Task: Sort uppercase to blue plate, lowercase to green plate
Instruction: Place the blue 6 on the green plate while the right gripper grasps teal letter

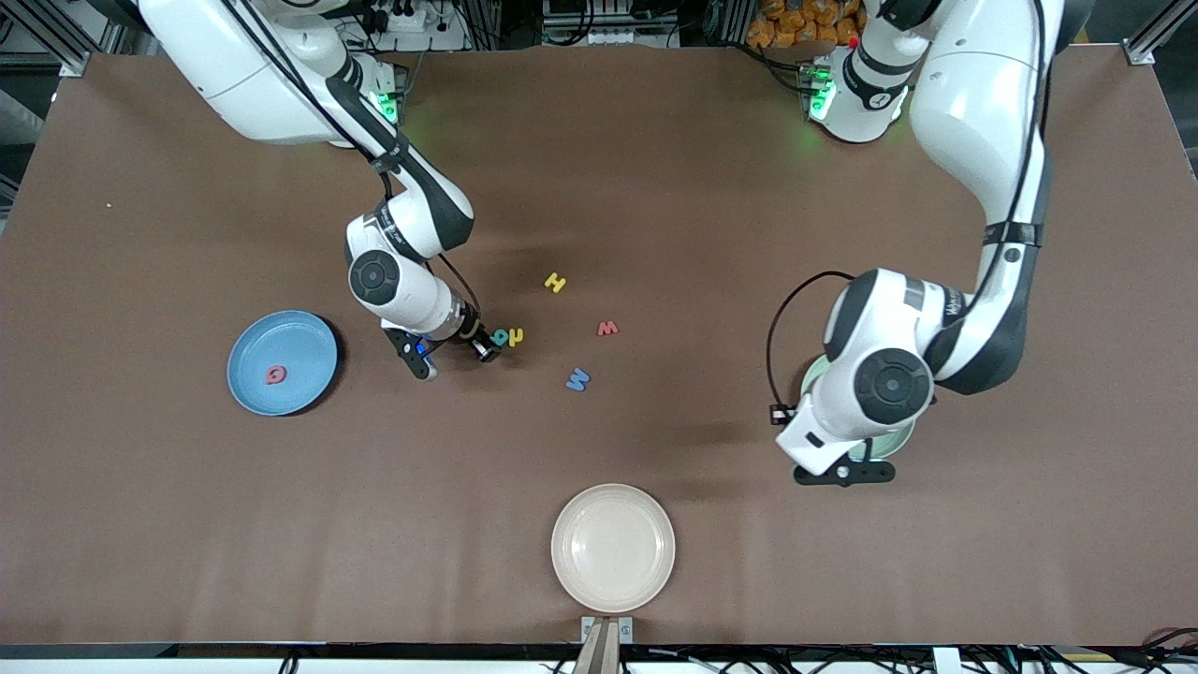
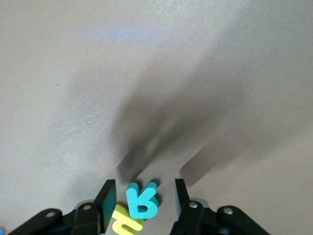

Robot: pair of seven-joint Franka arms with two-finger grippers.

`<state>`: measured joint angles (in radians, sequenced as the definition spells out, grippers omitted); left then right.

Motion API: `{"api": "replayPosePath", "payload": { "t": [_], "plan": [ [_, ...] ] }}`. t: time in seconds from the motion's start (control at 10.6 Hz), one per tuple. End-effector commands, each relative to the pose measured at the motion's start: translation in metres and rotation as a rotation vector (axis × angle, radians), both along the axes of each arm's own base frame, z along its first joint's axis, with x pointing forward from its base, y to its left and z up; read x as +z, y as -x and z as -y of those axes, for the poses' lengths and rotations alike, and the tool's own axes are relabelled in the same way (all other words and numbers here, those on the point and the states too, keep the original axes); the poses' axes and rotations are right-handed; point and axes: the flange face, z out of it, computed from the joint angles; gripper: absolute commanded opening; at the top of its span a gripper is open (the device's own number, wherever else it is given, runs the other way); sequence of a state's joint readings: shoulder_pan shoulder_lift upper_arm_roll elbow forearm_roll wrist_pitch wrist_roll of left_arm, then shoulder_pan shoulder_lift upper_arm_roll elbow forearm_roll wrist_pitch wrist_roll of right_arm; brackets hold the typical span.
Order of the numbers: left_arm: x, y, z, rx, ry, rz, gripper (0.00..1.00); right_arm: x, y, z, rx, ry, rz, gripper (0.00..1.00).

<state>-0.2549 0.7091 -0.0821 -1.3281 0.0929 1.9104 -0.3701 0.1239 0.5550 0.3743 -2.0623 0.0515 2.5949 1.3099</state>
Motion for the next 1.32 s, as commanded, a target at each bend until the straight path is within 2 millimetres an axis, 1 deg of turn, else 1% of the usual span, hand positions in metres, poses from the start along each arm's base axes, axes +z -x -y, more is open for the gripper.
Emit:
{"api": "replayPosePath", "payload": {
  "t": [0.0, 0.09, 0.19, 0.28, 0.38, 0.47, 0.56, 0.66, 0.75, 0.85, 0.94, 1.04, 1.13, 1.22],
  "plan": [
    [-0.021, 0.043, -0.021, -0.019, 0.023, 0.027, 0.00, -0.003, 0.000, -0.013, 0.003, 0.015, 0.003, 0.56],
    [-0.036, 0.054, -0.039, -0.010, 0.032, 0.057, 0.00, -0.004, 0.001, -0.013, 0.004, 0.015, 0.003, 0.56],
    [-0.047, 0.065, -0.050, -0.038, 0.041, 0.069, 0.00, -0.006, 0.001, -0.013, 0.009, 0.018, 0.002, 0.55],
    [-0.057, 0.069, -0.064, -0.025, 0.044, 0.072, 0.00, -0.007, 0.002, -0.014, 0.023, 0.024, 0.007, 0.53],
    [-0.064, 0.072, -0.069, -0.018, 0.042, 0.062, 0.00, -0.007, 0.003, -0.014, 0.030, 0.028, 0.009, 0.50],
    [-0.071, 0.076, -0.071, -0.017, 0.041, 0.055, 0.00, -0.008, 0.003, -0.014, 0.042, 0.034, 0.013, 0.49],
    [-0.077, 0.079, -0.072, -0.017, 0.043, 0.057, 0.00, -0.011, 0.004, -0.014, 0.045, 0.037, 0.009, 0.49],
    [-0.080, 0.078, -0.074, -0.013, 0.042, 0.057, 0.00, -0.012, 0.004, -0.014, 0.046, 0.038, 0.008, 0.49],
    [-0.084, 0.076, -0.076, -0.014, 0.041, 0.055, 0.14, -0.013, 0.004, -0.014, 0.046, 0.038, 0.007, 0.49],
    [-0.081, 0.074, -0.076, -0.018, 0.041, 0.061, 0.33, -0.013, 0.005, -0.014, 0.048, 0.038, 0.007, 0.48],
    [-0.078, 0.071, -0.074, -0.018, 0.042, 0.069, 0.54, -0.013, 0.005, -0.014, 0.048, 0.038, 0.007, 0.47],
    [-0.074, 0.069, -0.073, -0.019, 0.044, 0.076, 0.78, -0.012, 0.005, -0.015, 0.049, 0.037, 0.008, 0.46],
    [-0.071, 0.070, -0.069, -0.023, 0.045, 0.081, 0.95, -0.012, 0.004, -0.015, 0.047, 0.037, 0.008, 0.42],
    [-0.065, 0.069, -0.067, -0.026, 0.048, 0.088, 1.00, -0.012, 0.005, -0.015, 0.049, 0.037, 0.008, 0.39]
  ]
}}
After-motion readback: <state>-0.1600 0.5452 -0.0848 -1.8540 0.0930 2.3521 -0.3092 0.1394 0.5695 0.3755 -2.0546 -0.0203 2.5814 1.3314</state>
